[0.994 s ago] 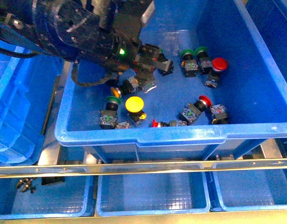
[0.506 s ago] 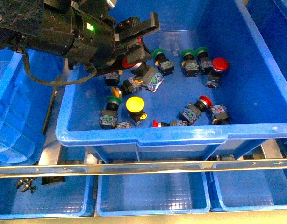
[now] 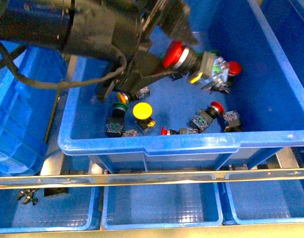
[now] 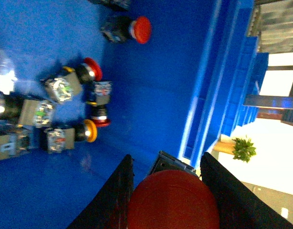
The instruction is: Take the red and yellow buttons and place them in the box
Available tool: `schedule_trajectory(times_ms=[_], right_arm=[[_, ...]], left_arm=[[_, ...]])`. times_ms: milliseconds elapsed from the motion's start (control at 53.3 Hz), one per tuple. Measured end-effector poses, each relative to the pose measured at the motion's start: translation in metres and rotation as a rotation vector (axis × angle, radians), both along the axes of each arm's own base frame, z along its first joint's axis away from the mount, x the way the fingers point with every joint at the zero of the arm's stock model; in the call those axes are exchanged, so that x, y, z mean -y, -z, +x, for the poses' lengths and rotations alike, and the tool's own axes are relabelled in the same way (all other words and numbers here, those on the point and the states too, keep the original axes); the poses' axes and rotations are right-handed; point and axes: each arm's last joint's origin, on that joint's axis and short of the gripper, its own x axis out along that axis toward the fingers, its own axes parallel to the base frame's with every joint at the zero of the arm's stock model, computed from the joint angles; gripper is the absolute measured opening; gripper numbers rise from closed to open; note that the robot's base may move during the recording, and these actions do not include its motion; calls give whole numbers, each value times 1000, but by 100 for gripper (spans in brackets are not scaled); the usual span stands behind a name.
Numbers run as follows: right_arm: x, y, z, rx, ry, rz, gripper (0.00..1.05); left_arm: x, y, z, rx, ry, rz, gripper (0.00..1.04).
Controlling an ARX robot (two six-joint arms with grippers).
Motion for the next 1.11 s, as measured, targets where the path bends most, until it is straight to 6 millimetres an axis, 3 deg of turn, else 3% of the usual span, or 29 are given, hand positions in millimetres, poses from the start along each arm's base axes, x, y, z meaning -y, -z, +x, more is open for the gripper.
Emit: schedule_trajectory(times_ms=[169, 413, 788, 1069, 1107], right_arm=[[0, 0, 0, 0, 0, 0, 98], [0, 0, 0, 0, 0, 0, 98], [0, 0, 0, 0, 0, 0, 98], [0, 0, 0, 0, 0, -1, 98], [0, 2, 1, -67, 0, -24, 98]], left_arm=[[15, -27, -5, 40, 39, -50, 34], [32, -46, -3, 59, 53, -82, 34], [75, -41, -18, 46, 167, -53, 34], [88, -28, -23, 64, 198, 20, 34], [88, -28, -23, 65, 199, 20, 34]])
